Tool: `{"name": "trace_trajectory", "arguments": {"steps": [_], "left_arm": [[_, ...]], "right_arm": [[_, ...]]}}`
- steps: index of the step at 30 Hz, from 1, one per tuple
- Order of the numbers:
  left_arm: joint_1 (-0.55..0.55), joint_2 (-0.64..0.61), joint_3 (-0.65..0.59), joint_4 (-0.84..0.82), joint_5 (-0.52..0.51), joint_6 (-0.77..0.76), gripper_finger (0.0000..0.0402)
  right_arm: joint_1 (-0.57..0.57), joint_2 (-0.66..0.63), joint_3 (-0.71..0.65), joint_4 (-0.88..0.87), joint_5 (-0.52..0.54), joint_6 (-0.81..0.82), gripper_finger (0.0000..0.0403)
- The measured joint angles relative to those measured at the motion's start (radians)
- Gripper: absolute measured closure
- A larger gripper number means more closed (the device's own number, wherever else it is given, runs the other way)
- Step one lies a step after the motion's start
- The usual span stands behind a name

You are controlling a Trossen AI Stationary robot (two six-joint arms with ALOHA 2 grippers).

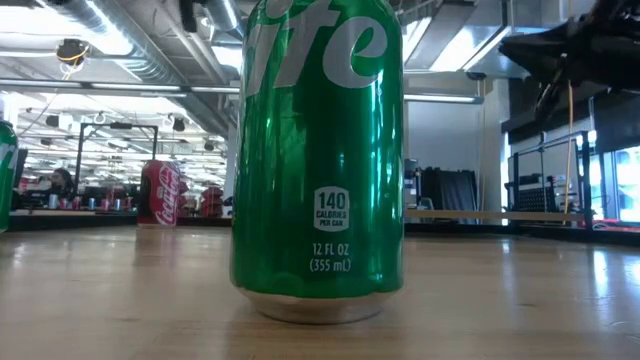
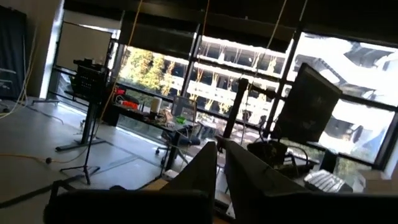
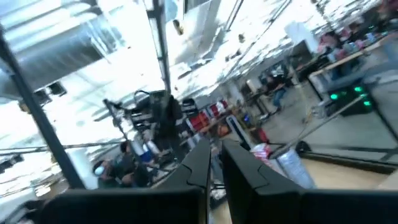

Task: Place canned beverage on shelf
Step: Put the top white-pink soda can on the shelf

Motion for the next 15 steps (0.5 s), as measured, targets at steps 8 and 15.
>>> {"name": "trace_trajectory", "arguments": {"steps": [8,15], "left_arm": [[0.062,0.172,0.215,-0.265,0.165,-0.026,0.0226],[0.088,0.353,0.504,-0.704,0.239,-0.045,0.0129]], "right_arm": [[0.000,0.001,0.004,0.018,0.036,0.029,0.0375],[0.000,0.000,0.073,-0.104,-0.013,0.005,0.0375]]}}
